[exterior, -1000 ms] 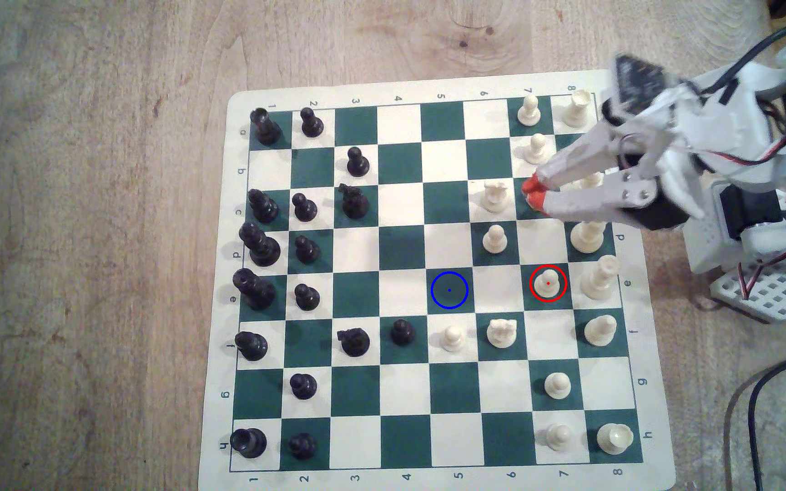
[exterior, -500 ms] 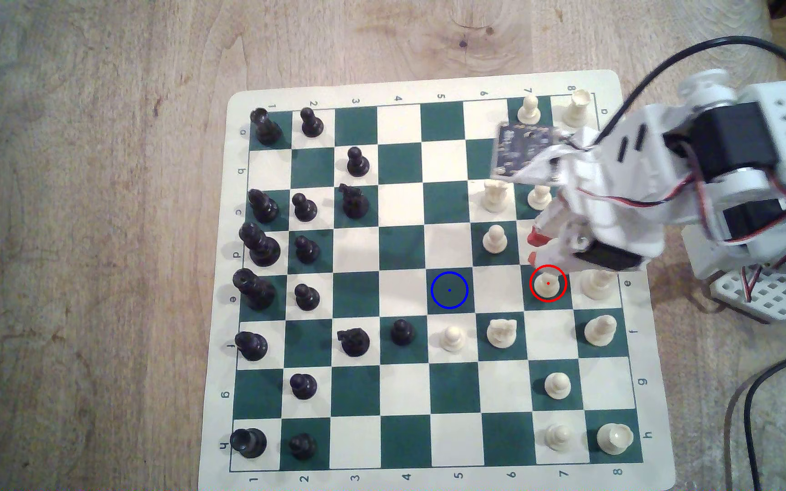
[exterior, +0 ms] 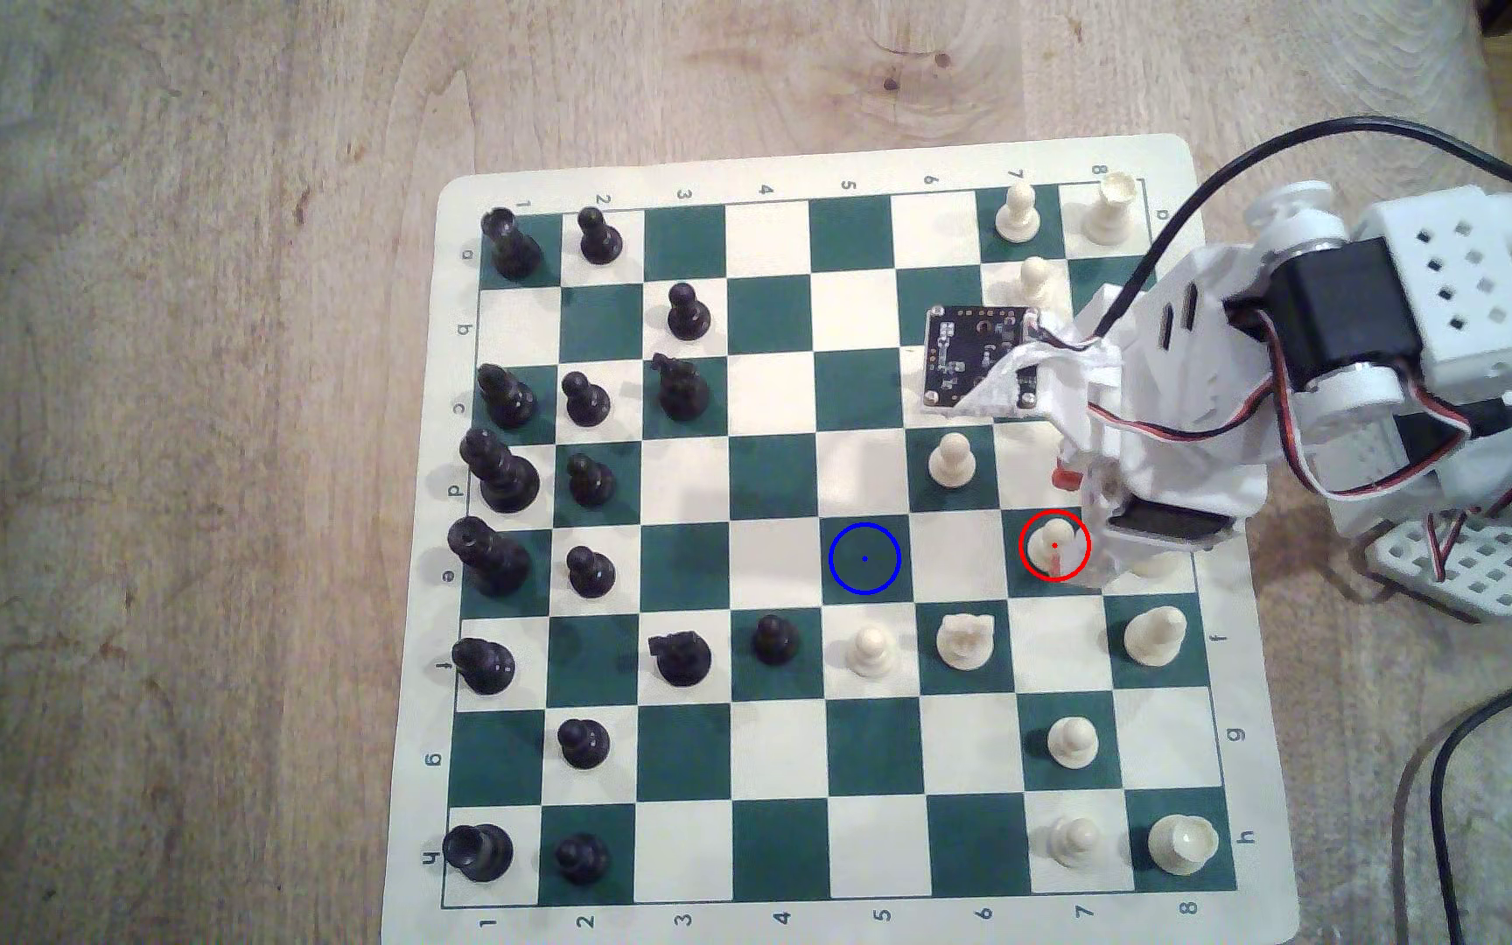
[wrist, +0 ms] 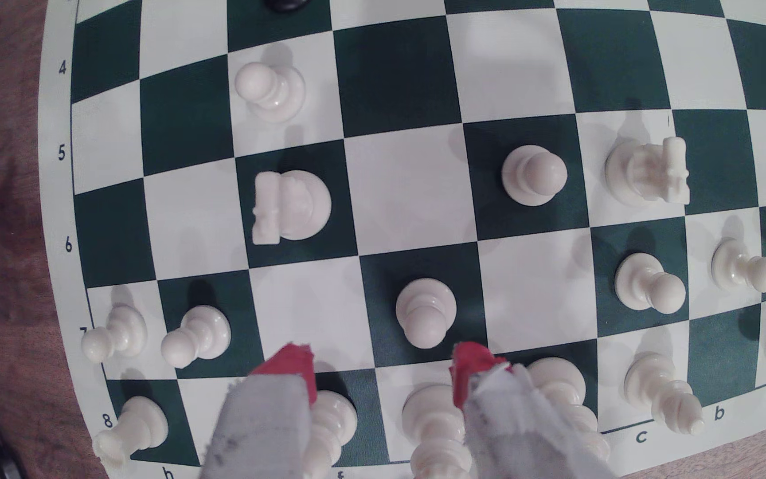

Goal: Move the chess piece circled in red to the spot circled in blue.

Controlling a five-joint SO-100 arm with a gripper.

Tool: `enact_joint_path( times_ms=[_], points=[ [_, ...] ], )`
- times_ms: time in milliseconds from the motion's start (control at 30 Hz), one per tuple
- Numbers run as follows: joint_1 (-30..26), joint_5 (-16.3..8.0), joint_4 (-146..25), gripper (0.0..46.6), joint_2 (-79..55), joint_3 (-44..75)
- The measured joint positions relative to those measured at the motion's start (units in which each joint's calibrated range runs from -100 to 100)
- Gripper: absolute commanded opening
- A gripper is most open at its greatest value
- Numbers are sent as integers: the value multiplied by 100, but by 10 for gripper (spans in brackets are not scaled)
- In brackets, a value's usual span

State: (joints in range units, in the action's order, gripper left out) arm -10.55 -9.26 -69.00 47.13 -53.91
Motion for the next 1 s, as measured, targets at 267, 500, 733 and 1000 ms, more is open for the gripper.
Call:
enact_joint_path(
  times_ms=[267,500,733,1000],
  points=[
    [0,93,327,164,-251,-479],
    [81,127,653,164,-503,-795],
    [111,156,869,166,-880,-822],
    [258,195,1124,163,-1207,-822]
  ],
)
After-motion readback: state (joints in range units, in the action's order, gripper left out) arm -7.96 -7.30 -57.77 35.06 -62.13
